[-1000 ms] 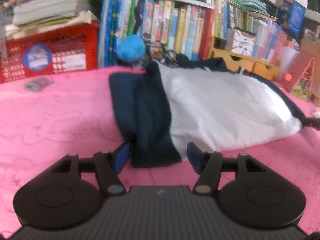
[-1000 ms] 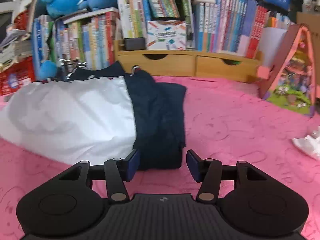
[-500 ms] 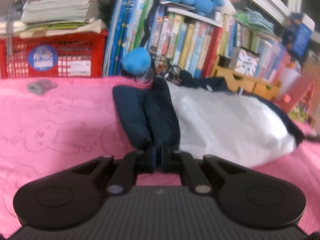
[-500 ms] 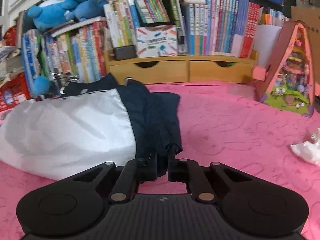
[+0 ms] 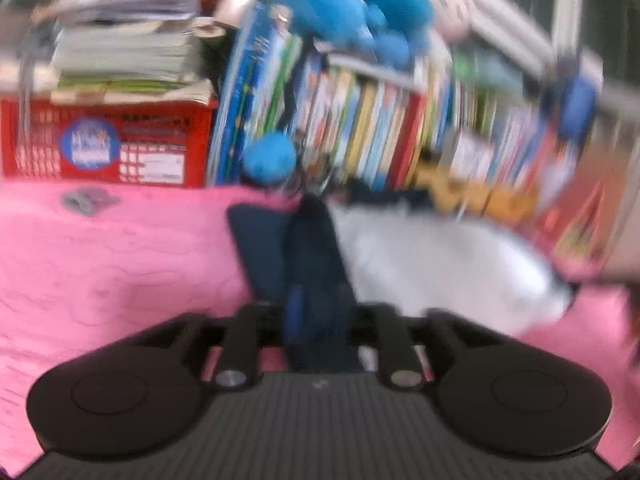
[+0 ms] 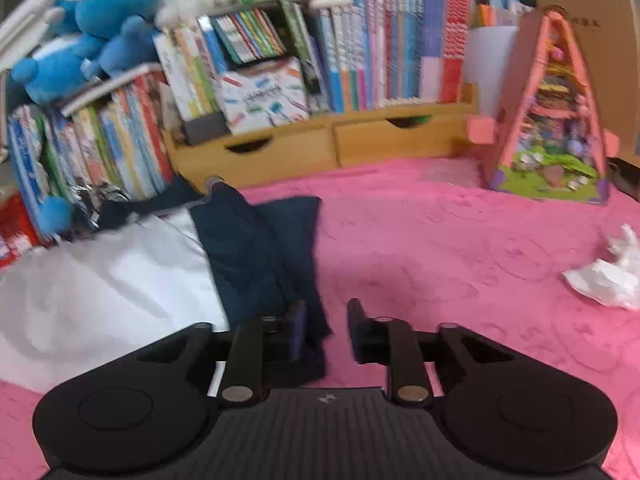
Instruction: Fold clothes
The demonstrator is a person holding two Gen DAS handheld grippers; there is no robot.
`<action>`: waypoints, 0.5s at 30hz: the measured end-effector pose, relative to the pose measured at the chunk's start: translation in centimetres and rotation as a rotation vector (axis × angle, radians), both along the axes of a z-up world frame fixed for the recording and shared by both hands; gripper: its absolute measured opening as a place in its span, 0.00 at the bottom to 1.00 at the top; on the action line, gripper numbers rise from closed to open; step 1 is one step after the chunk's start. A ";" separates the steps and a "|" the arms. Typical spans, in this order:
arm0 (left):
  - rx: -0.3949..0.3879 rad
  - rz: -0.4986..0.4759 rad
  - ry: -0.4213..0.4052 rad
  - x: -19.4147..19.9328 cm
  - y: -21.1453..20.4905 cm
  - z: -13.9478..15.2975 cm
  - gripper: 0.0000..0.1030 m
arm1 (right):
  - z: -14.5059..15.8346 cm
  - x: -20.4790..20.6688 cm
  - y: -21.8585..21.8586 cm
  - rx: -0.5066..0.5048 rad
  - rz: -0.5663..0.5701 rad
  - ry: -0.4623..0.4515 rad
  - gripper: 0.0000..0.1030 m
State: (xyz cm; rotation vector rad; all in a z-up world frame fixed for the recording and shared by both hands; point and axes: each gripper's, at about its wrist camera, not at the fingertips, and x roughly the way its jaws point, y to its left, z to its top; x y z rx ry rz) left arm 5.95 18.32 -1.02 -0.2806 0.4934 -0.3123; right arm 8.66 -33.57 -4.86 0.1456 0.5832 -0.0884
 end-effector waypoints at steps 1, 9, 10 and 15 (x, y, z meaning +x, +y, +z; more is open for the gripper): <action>-0.012 0.006 0.016 0.9 -0.1 -0.1 0.43 | 0.1 0.2 0.0 0.013 0.013 -0.011 0.35; 0.033 0.064 0.121 8.2 -3.5 -2.8 0.64 | 0.6 4.8 2.8 -0.041 0.105 -0.048 0.83; 0.039 0.063 0.132 8.9 -3.8 -3.0 0.64 | 0.7 5.5 3.3 -0.062 0.114 -0.046 0.83; 0.153 0.141 0.168 10.6 -5.0 -3.8 0.12 | -0.2 9.3 4.3 -0.098 0.103 0.040 0.46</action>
